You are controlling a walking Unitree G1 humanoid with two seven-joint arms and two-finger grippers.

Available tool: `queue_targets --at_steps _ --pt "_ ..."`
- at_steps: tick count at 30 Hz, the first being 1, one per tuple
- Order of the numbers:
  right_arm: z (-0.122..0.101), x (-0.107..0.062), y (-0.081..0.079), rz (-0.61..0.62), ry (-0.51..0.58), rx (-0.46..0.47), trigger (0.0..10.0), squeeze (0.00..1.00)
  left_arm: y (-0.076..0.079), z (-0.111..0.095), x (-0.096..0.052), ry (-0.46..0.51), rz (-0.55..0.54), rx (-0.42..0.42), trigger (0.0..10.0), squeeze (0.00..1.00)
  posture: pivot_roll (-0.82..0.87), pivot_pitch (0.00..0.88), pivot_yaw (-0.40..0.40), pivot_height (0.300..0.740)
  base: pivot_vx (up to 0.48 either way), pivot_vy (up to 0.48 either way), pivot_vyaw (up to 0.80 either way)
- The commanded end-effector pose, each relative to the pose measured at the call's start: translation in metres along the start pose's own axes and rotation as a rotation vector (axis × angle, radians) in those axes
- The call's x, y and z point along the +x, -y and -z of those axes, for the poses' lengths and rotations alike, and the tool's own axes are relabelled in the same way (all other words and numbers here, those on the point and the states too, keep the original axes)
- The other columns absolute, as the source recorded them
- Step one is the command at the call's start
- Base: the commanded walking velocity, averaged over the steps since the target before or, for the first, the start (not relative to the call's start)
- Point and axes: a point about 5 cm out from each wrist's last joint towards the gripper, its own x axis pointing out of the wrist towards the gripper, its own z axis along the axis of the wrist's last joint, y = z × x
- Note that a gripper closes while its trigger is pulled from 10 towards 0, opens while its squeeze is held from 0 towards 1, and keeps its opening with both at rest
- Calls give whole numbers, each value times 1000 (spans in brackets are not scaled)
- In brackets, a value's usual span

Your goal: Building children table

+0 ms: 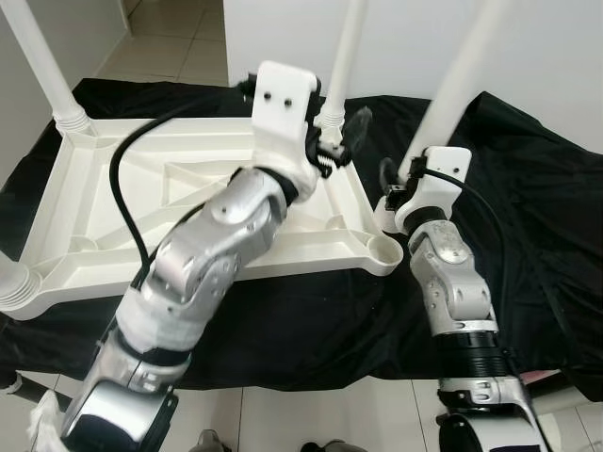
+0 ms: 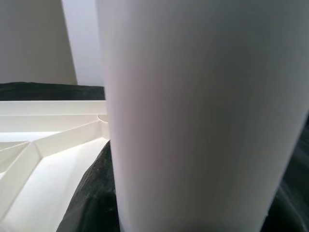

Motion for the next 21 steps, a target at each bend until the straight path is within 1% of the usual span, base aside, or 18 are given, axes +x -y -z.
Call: queue_targets --at_steps 1,3,4,5,6,9,11,13,14,17,21 --pt "-6 1 0 -19 41 -10 10000 0 12 2 -1 14 193 23 10000 0 -14 121 -59 740 0 0 0" --pt "-7 1 1 -19 44 -11 10000 0 12 3 -2 12 190 23 10000 0 -14 121 -59 740 0 0 0" --pt "-8 -1 0 -46 59 -12 10000 0 13 8 -3 6 194 17 10000 0 -19 117 -60 740 0 0 0" --pt "-8 -1 0 -46 59 -12 10000 0 13 8 -3 6 194 17 10000 0 -19 117 -60 740 0 0 0" --pt "-9 -3 -2 -76 80 2 10000 0 15 15 -5 -13 202 7 10000 0 -17 117 -62 740 0 0 0" --pt "-7 -13 -2 -125 118 25 10000 0 18 34 -13 -54 216 17 10000 0 -10 119 -67 740 0 0 0" --pt "-7 -13 -2 -125 118 25 10000 0 18 34 -13 -54 216 17 10000 0 -10 119 -67 740 0 0 0" --pt "-2 -17 0 -135 122 34 10000 0 17 42 -18 -82 213 1 10000 0 -11 121 -69 740 0 0 0" --pt "-2 -17 0 -135 122 34 10000 0 17 42 -18 -82 213 1 10000 0 -11 121 -69 740 0 0 0" --pt "8 -22 7 -124 105 42 10000 0 17 52 -25 -117 200 22 10000 0 -11 126 -70 740 0 0 0" --pt "15 -24 12 -114 84 29 10000 0 17 54 -29 -130 213 5 10000 0 -12 127 -68 740 0 0 0"
